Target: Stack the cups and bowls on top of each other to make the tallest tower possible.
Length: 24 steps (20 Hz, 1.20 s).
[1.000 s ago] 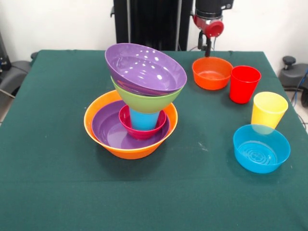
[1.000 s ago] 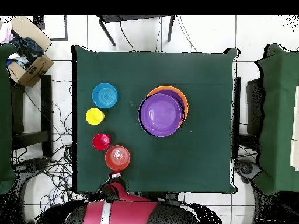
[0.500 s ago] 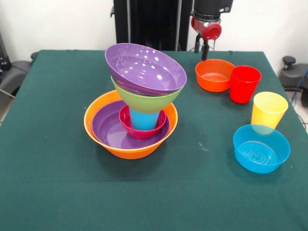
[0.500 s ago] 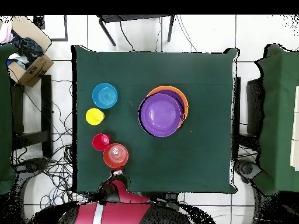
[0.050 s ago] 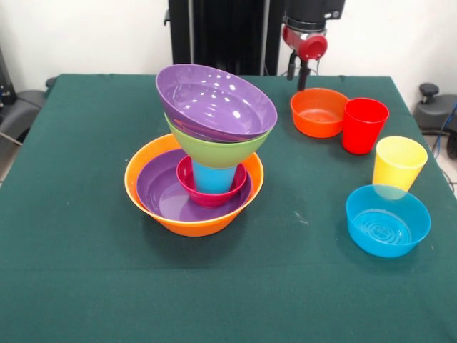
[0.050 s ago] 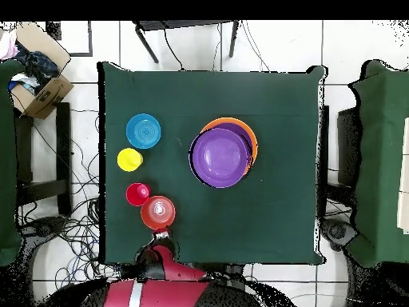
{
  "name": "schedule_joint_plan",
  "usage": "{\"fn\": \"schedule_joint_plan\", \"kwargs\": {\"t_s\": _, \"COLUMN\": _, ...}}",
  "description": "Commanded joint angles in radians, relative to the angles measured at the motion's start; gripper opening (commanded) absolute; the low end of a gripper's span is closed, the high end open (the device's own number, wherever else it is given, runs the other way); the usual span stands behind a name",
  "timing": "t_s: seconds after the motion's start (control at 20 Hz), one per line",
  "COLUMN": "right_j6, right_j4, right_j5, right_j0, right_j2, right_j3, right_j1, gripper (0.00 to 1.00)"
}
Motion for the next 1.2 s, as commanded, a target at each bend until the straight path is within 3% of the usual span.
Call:
{"fn": "schedule_joint_plan", "kwargs": {"t_s": 0.05, "right_j6": 0.170, "right_j4": 0.086, "right_j5": 0.123, "right_j0": -0.034, "right_j2": 0.086, "right_j3": -0.130, "right_j1": -0.045, "gripper": 1.00}}
{"fn": "schedule_joint_plan", "kwargs": {"t_s": 0.5, "right_j6": 0.145, "right_j4": 0.125, "right_j5": 0.194, "right_j0": -0.022, "right_j2": 0.080, "right_j3": -0.135, "right_j1": -0.084, "gripper": 1.00}}
{"fn": "schedule_joint_plan", "kwargs": {"t_s": 1.2, "right_j6": 0.159, "right_j4": 0.160, "right_j5": 0.185, "right_j0": 0.006, "right_j2": 0.093, "right_j3": -0.191, "right_j1": -0.039, "gripper": 1.00}}
